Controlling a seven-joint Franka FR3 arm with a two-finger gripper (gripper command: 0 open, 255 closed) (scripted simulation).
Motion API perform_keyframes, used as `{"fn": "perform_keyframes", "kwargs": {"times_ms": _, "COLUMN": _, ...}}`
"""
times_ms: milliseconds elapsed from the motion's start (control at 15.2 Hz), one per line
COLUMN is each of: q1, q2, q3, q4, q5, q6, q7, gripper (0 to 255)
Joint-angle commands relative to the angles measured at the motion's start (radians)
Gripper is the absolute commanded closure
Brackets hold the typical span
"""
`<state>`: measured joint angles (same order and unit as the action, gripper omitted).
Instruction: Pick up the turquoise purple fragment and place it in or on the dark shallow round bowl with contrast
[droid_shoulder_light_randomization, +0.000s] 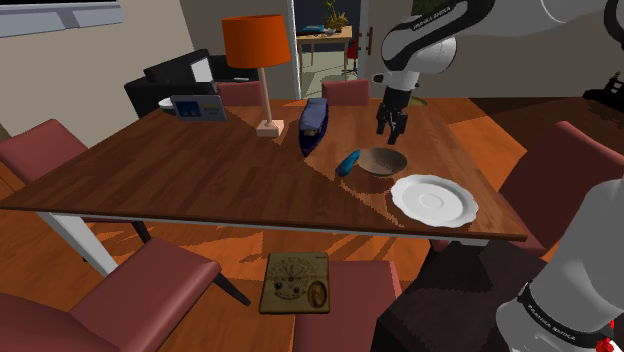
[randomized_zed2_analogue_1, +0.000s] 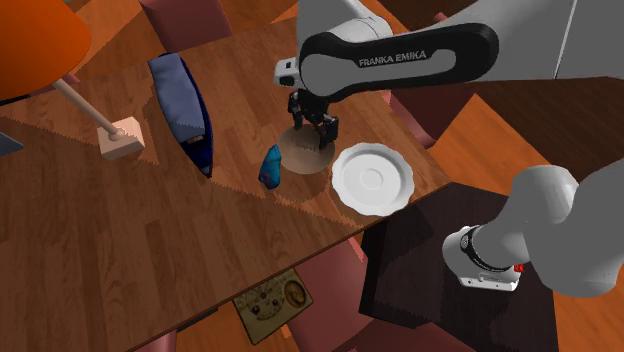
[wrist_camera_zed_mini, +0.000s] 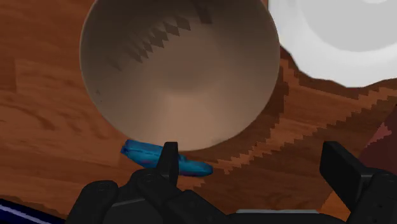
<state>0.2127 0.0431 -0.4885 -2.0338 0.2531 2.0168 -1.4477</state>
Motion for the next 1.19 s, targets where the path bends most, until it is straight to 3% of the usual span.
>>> {"fn": "perform_keyframes", "kwargs": {"times_ms": 0, "q1": -0.013, "q2": 0.101, "q3": -0.002, "q4": 0.087, "q5": 0.064, "q6": -0.008, "q7": -0.122, "gripper": 0}}
{"fn": "perform_keyframes", "kwargs": {"times_ms": 594, "q1": -0.111, "q2": 0.463, "q3": 0.103, "q4": 0.510, "q5": 0.229, "q6": -0.110, "q7": -0.455, "gripper": 0}}
{"fn": "perform_keyframes", "kwargs": {"times_ms": 1122, "q1": -0.099, "q2": 0.494, "q3": 0.119, "q4": 0.459, "q5": 0.251, "q6": -0.029, "q7": -0.470, "gripper": 0}}
